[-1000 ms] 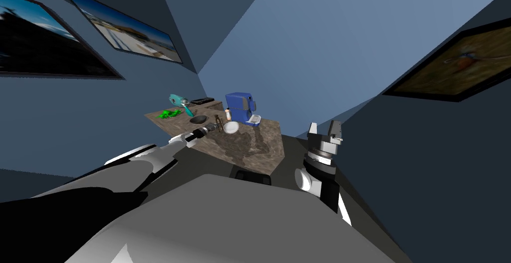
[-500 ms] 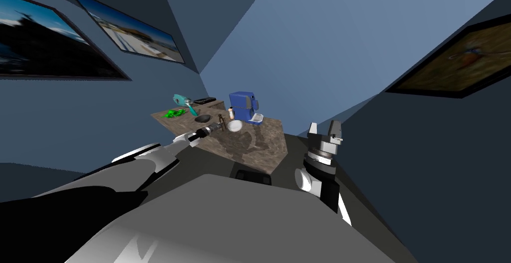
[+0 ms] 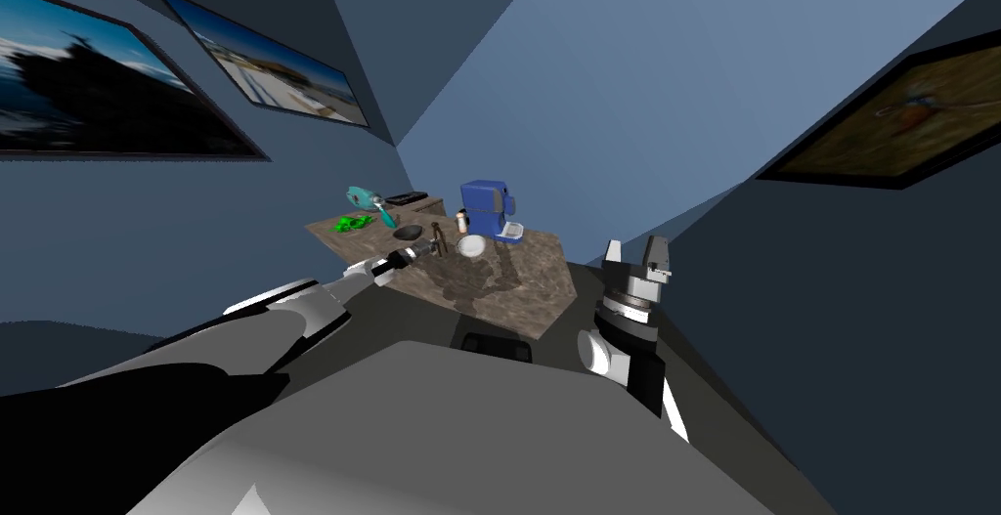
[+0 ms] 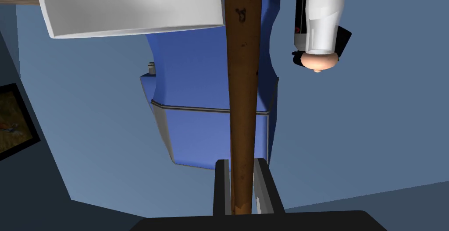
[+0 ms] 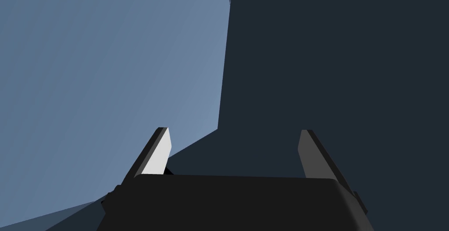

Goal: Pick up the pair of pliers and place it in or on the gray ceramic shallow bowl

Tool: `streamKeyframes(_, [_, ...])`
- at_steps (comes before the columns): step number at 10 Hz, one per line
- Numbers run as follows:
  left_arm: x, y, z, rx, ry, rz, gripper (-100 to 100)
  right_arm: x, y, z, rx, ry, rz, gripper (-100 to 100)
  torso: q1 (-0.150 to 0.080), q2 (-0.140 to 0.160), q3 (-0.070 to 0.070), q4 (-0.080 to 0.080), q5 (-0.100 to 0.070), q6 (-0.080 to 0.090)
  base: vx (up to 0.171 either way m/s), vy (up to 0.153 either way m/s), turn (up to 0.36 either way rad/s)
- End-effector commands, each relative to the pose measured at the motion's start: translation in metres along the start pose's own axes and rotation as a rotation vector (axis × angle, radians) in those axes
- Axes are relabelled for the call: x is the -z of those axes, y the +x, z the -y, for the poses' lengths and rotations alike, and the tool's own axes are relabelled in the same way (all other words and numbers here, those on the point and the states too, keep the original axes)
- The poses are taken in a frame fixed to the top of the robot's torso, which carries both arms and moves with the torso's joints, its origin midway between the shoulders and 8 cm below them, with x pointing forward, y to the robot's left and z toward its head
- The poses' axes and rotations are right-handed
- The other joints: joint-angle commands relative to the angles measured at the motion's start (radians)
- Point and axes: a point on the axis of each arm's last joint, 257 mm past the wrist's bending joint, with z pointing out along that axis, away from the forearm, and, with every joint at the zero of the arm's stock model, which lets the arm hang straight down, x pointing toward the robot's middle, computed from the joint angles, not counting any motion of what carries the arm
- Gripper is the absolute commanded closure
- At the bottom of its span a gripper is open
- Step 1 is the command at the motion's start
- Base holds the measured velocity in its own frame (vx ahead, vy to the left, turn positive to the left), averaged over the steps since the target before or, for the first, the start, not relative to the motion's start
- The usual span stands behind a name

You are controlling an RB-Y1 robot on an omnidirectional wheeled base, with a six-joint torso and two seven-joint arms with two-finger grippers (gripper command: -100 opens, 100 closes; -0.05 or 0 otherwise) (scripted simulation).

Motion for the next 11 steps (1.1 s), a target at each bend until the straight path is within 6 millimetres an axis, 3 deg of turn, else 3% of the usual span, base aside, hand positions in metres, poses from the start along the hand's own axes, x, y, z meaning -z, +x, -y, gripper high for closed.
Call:
streamKeyframes(1, [-0.001, -0.002, 0.001, -0.002, 0.01, 0.004, 100, 0.0, 0.0, 0.0, 0.0, 0.0, 0.0, 0, 0.0, 0.0, 0.0, 0.0, 0.0, 0.0, -0.048, 0.155, -0.028])
streamKeyframes(4, [0.002, -0.002, -0.008, 0.008, -0.013, -0.006, 100, 0.0, 0.0, 0.0, 0.0, 0.0, 0.0, 0, 0.002, 0.001, 0.001, 0.0, 0.0, -0.001, -0.047, 0.201, -0.022])
streamKeyframes(7, [0.011, -0.014, -0.037, 0.013, -0.08, -0.01, 100, 0.0, 0.0, 0.0, 0.0, 0.0, 0.0, 0, 0.008, -0.008, -0.004, -0.001, 0.001, -0.001, 0.078, 0.239, -0.026])
streamKeyframes(9, [0.011, -0.014, -0.037, 0.013, -0.08, -0.01, 100, 0.0, 0.0, 0.0, 0.0, 0.0, 0.0, 0, -0.001, -0.01, -0.006, -0.002, 0.0, 0.0, 0.066, 0.074, 0.004])
streamKeyframes(10, [0.018, -0.024, -0.054, 0.012, -0.119, -0.008, 100, 0.0, 0.0, 0.0, 0.0, 0.0, 0.0, 0, -0.008, -0.008, -0.005, -0.002, -0.001, 0.001, 0.107, 0.071, -0.023])
streamKeyframes(11, [0.018, -0.024, -0.054, 0.012, -0.119, -0.008, 100, 0.0, 0.0, 0.0, 0.0, 0.0, 0.0, 0, -0.008, -0.011, -0.006, -0.001, -0.003, 0.001, 0.105, 0.119, -0.026])
